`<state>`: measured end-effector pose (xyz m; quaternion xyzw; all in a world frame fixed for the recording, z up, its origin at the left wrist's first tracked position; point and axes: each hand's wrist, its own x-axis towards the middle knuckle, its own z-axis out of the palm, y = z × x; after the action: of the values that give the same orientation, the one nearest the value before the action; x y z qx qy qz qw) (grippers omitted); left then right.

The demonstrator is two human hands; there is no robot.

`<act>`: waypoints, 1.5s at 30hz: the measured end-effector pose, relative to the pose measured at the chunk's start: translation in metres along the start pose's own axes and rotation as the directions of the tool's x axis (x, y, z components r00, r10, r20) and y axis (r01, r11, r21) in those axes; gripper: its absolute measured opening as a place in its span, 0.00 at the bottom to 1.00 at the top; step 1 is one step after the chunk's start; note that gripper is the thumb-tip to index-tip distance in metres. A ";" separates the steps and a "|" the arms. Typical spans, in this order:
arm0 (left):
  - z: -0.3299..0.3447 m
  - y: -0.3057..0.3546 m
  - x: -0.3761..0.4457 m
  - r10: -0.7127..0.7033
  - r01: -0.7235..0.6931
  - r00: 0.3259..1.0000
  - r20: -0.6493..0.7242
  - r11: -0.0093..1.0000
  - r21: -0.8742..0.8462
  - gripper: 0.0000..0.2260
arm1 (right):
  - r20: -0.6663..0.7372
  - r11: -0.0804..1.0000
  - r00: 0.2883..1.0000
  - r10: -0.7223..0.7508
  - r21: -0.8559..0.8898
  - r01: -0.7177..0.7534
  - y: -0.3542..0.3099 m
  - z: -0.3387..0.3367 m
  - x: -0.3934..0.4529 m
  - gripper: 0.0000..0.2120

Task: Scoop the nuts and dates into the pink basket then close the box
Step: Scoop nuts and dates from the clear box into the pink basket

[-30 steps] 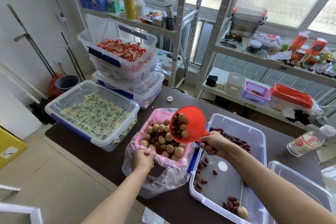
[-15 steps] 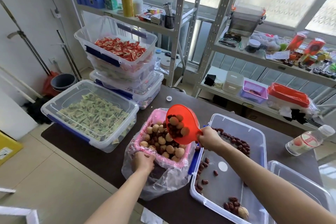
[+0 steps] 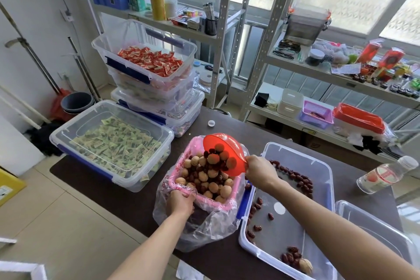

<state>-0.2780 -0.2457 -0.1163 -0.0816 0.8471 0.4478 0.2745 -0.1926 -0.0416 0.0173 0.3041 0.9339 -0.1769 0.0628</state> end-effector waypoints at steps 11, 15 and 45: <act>-0.001 0.002 -0.001 0.025 -0.025 1.000 0.001 1.000 0.018 0.10 | -0.155 0.971 0.978 -0.143 -0.212 0.108 -0.009 0.008 0.002 0.11; -0.001 0.001 0.000 0.018 -0.019 1.000 0.014 1.000 0.021 0.09 | -0.172 0.958 0.969 -0.175 -0.258 0.128 -0.011 0.009 0.004 0.14; -0.011 0.017 -0.020 0.140 -0.139 0.990 -0.004 0.986 0.091 0.14 | -0.242 0.966 0.956 -0.168 -0.236 0.110 -0.002 -0.019 0.002 0.25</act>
<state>-0.2720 -0.2468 -0.0888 -0.0119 0.8714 0.4268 0.2415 -0.1955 -0.0346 0.0353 0.2492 0.9670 -0.0353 -0.0395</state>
